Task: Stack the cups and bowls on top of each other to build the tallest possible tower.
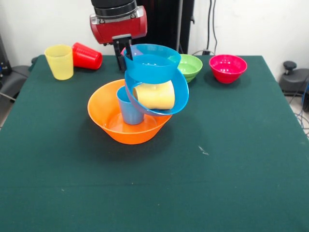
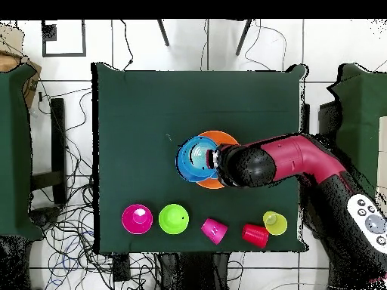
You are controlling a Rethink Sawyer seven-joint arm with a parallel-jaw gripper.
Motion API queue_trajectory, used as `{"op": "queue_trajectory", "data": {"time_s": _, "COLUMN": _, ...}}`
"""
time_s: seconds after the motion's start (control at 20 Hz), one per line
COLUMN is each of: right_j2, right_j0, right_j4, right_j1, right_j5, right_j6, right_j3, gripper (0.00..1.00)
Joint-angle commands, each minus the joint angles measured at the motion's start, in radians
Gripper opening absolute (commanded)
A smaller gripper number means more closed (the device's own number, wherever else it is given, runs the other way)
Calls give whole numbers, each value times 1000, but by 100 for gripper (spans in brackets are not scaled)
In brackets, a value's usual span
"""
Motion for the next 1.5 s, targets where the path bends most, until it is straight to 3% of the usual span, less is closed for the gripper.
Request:
{"op": "queue_trajectory", "data": {"time_s": 0.05, "right_j2": -78, "right_j0": 50, "right_j4": -74, "right_j1": 58, "right_j5": 65, "right_j6": -226, "right_j3": -40, "gripper": 0}}
{"op": "queue_trajectory", "data": {"time_s": 1.5, "right_j2": -110, "right_j0": 72, "right_j4": -89, "right_j1": 78, "right_j5": 43, "right_j6": -224, "right_j3": -67, "gripper": 0}}
